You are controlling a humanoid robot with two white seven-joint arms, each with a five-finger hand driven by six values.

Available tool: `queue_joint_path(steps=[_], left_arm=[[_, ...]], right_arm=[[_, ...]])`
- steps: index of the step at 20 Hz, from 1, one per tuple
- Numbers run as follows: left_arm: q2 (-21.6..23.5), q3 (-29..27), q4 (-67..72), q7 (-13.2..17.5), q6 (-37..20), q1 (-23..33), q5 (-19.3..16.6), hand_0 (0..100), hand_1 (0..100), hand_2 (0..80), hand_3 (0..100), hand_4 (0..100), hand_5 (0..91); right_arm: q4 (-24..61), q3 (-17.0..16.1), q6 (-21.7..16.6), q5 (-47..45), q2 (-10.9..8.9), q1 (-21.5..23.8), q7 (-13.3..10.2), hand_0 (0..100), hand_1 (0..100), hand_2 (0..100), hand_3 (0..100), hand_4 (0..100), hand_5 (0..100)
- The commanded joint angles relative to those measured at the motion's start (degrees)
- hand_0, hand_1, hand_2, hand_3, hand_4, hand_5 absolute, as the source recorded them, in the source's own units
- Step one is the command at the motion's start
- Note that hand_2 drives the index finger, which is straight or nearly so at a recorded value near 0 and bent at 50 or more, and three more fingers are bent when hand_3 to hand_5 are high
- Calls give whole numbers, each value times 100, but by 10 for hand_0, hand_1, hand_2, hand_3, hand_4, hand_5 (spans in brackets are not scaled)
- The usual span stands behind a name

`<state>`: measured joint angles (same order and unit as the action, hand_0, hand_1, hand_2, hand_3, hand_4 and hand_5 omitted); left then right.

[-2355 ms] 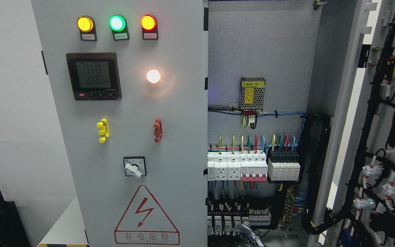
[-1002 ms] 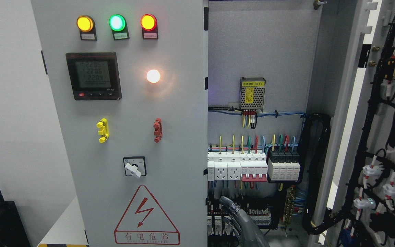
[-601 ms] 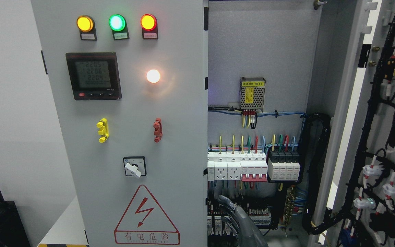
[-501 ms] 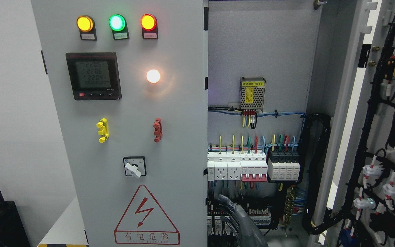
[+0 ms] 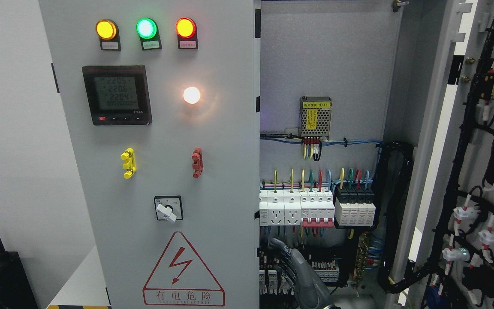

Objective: Open door with both hands

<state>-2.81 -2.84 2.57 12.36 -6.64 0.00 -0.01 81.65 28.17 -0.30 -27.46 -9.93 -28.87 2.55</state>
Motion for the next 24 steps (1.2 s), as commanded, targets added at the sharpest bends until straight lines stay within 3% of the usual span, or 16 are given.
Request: queue_joint_path(steps=[1,15,19,24], left_arm=[[0,2,-2,3,-4,18,-175,0,0,0,0,30,0],[0,2,-2,3,-4,18,-175,0,0,0,0,29,0],[0,2,-2,3,5,18,-175,0,0,0,0,29,0],[0,2,-2,3,-4,18,-175,0,0,0,0,30,0]], right_arm=[[-62,154,83,-14,17,-163,0,0,0,0,0,0,0],[-44,277,259,-444,9,-374,27,0,0,0,0,0,0],[-62,277,259,-462,0,-383,316,0,0,0,0,0,0],[-132,268,268,-479,-53,-400,492,0,0,0,0,0,0]])
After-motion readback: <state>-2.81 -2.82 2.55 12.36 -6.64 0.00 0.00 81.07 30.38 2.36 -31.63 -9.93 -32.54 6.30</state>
